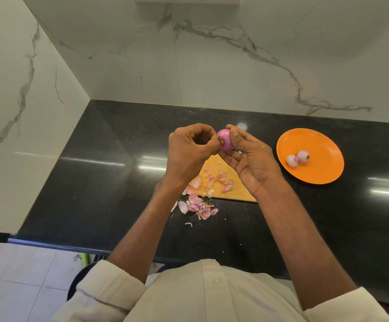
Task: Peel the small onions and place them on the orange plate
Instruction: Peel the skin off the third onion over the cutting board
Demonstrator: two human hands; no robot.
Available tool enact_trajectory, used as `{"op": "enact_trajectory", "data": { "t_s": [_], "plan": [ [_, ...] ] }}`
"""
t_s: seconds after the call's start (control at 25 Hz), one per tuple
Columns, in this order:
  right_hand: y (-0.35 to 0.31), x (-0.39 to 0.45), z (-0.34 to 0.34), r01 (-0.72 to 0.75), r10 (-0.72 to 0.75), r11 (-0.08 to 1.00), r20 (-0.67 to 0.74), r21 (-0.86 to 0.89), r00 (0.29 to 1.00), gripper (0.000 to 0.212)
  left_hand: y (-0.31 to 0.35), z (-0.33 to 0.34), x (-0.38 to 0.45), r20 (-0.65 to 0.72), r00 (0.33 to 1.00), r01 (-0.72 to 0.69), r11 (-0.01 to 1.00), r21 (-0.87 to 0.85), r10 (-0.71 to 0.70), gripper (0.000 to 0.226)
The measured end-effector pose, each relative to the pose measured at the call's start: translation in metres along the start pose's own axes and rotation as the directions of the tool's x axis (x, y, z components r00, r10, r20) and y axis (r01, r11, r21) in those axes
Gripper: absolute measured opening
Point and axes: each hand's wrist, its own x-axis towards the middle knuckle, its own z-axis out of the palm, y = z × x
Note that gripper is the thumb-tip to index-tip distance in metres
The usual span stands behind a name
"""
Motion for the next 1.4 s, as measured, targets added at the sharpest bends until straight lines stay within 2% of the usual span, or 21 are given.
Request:
{"op": "enact_trajectory", "data": {
  "t_s": [0.16, 0.32, 0.48, 0.72, 0.96, 1.16, 1.4],
  "plan": [
    [-0.001, -0.001, 0.001, 0.026, -0.025, 0.996, 0.017, -0.084, 1.000, 0.030, -0.002, 0.007, 0.002, -0.006, 1.000, -0.029, 0.991, 0.131, 0.030, 0.004],
    [-0.006, -0.002, 0.002, 0.014, -0.008, 0.994, 0.055, -0.109, 0.998, 0.021, -0.006, 0.004, 0.001, 0.008, 0.999, 0.040, 0.999, 0.019, -0.040, 0.010],
    [-0.008, -0.001, 0.006, 0.004, -0.002, 0.999, 0.042, -0.049, 0.999, 0.017, -0.008, -0.004, -0.005, 0.000, 1.000, 0.017, 0.993, -0.114, -0.017, 0.012],
    [-0.004, 0.004, 0.008, 0.039, -0.038, 0.997, 0.026, -0.061, 0.999, 0.031, -0.005, -0.009, -0.007, -0.060, 0.995, -0.077, 0.997, 0.026, 0.078, 0.027],
    [-0.006, 0.004, 0.009, 0.075, -0.075, 0.995, 0.015, -0.066, 0.997, 0.034, -0.003, -0.001, -0.009, -0.159, 0.977, -0.138, 0.990, 0.022, 0.140, 0.018],
    [-0.007, 0.000, 0.010, 0.070, -0.068, 0.996, 0.034, -0.059, 0.997, 0.032, 0.003, 0.011, -0.010, -0.201, 0.966, -0.132, 0.979, 0.156, 0.162, 0.010],
    [-0.006, 0.000, 0.006, 0.020, -0.019, 1.000, 0.045, -0.008, 0.999, 0.030, 0.005, 0.006, -0.010, -0.171, 0.982, -0.070, 0.997, 0.035, 0.075, 0.007]
  ]
}}
